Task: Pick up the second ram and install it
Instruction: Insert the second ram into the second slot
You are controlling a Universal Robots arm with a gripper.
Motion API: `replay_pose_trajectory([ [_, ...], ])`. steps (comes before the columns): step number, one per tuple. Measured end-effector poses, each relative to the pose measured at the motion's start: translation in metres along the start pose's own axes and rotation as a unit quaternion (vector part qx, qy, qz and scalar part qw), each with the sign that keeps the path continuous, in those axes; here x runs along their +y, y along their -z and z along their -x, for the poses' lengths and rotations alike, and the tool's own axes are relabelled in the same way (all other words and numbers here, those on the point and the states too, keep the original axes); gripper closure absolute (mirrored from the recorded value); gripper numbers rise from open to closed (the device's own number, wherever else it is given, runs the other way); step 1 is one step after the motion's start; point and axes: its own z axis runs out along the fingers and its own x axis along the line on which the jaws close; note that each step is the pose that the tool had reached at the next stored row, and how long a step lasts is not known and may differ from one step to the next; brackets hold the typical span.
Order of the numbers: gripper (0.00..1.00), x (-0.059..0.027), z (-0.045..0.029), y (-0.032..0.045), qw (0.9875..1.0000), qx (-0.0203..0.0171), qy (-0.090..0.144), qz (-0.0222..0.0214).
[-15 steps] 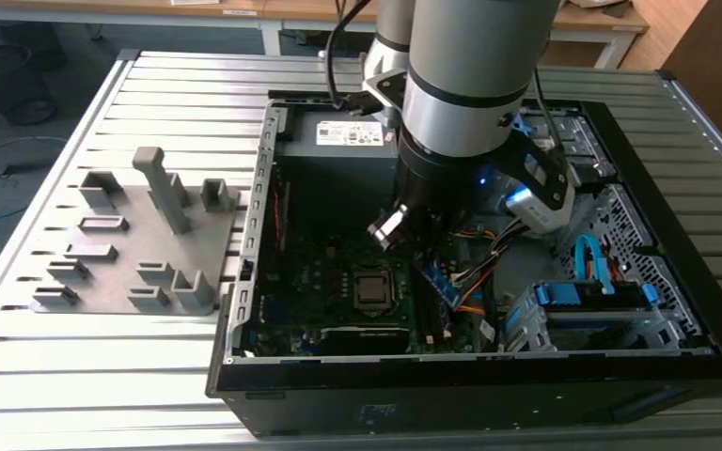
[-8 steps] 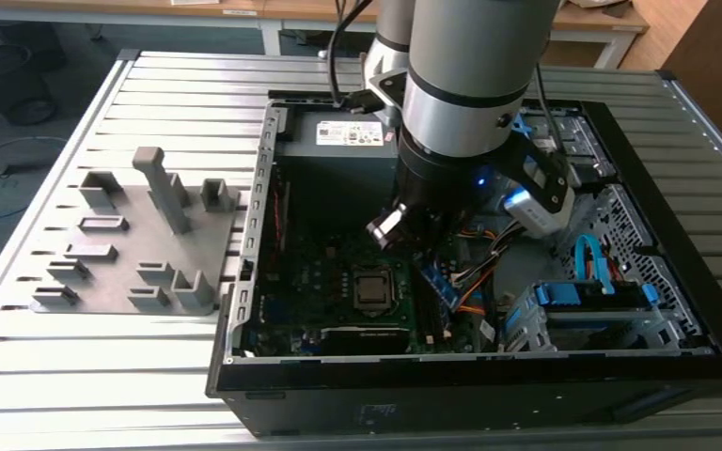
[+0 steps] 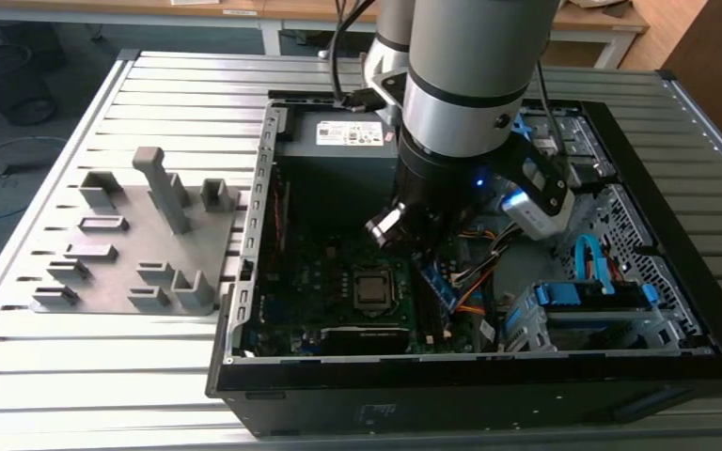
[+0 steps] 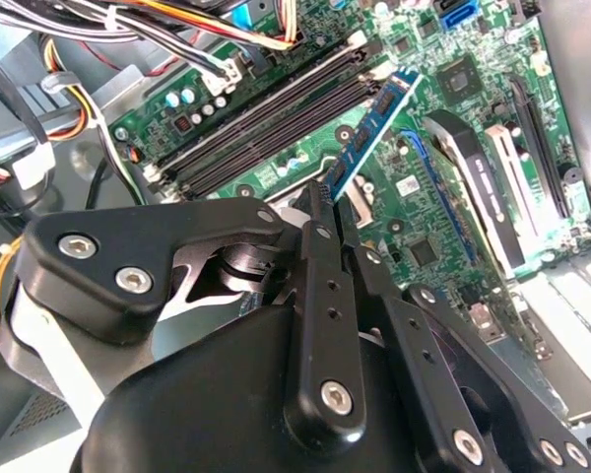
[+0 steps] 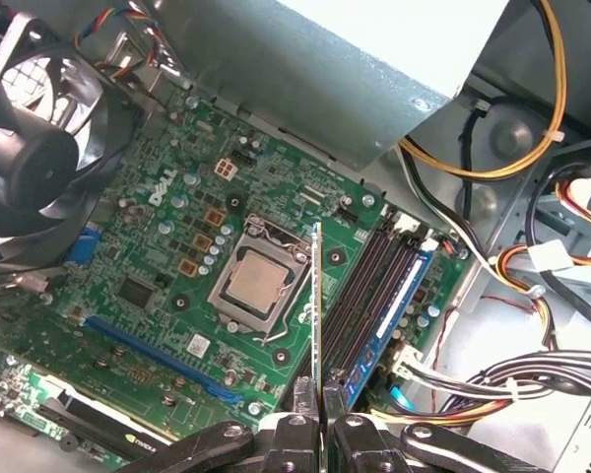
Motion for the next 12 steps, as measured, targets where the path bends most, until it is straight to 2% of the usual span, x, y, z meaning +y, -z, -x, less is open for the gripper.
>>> replay_pose_trajectory([
  [12, 0.86, 0.0, 0.0, -0.0001, 0.9997, 0.0005, -0.026, -0.0012],
])
